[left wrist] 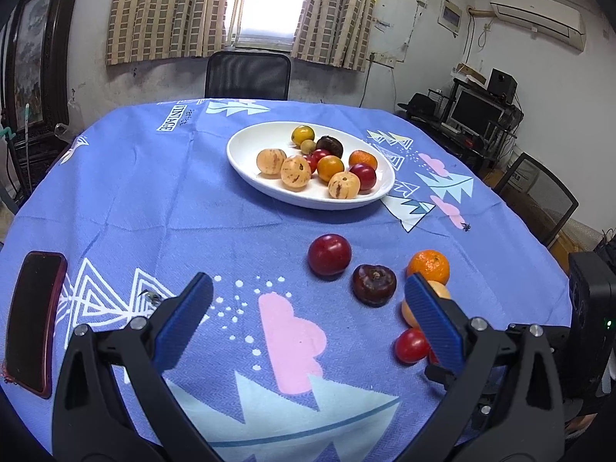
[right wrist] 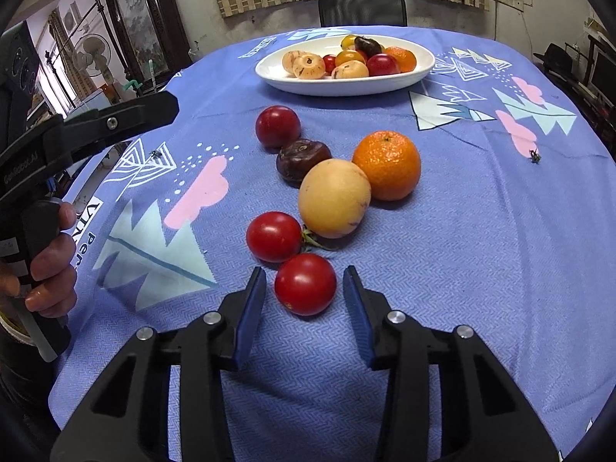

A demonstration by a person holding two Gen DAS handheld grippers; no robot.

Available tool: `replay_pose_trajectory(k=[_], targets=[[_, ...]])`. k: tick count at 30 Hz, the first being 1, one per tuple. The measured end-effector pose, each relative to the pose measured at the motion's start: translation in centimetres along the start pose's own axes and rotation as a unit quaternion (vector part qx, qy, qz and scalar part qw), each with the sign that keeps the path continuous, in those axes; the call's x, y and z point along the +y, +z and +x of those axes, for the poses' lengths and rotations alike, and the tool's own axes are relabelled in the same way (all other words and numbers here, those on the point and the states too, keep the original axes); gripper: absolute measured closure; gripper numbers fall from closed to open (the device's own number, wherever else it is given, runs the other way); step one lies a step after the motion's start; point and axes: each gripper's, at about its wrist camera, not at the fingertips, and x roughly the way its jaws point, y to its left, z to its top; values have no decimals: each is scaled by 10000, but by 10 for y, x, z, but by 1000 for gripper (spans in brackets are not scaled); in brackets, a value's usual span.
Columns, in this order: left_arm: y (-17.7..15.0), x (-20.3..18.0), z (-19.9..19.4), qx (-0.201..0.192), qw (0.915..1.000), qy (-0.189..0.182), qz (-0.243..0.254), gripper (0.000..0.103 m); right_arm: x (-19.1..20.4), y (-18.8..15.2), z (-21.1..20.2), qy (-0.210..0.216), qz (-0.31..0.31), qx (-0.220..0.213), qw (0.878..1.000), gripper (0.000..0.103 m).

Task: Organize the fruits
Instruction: 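Grasp a cherry tomato with the right tool while the left tool grasps another cherry tomato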

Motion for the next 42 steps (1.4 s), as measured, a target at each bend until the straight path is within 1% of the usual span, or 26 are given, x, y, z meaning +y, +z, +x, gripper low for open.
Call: replay_pose_trajectory(k=[5,8,10,13,16,19,22,23,24,25,27,29,32,36,42], targets=[[-1,-2,-3,-53,9999,75,99,2,-3,0,0,24,67,0,10000,70],[-1,-3,-2,-27,9999,66,106,2,-5,0,-1,61,121,-22,9999,71],[-1,-3,-1,19,9999,32,128,2,-10,-1,-3,160,208,-60,9996,71],[-3,-6,2,164,9995,-160,197,2,-22,-2,-10,298,428,-202,9984,71],[-8,-17,6,340,9976,-416,433,2,-35,-4,-20,180,585,-389,9974,71],[-14,-34,8,413,9939,-593,834,3,-49,-5,-27,0,704,-482,9964,71],[-21,-47,12,511,9895,-763,1115,8,-60,-9,-34,-80,845,-545,9949,71],[-23,-50,13,580,9878,-873,1153,13,-64,-10,-35,-91,893,-564,9944,71],[-24,-53,15,659,9858,-992,1185,21,-67,-11,-37,-84,936,-577,9939,71],[-26,-55,17,729,9841,-1080,1209,25,-69,-12,-38,-71,983,-582,9934,71],[-30,-60,22,857,9812,-1132,1311,41,-73,-13,-38,-79,1026,-589,9929,71],[-34,-65,27,947,9788,-1147,1410,51,-76,-13,-37,-30,1099,-596,9922,71],[-38,-71,33,1049,9752,-1218,1521,61,-78,-14,-37,43,1152,-628,9913,71],[-44,-82,39,1113,9713,-1142,1766,61,-81,-15,-38,128,1228,-639,9903,71],[-47,-86,46,1196,9694,-1073,1857,62,-82,-16,-38,236,1258,-641,9897,71]])
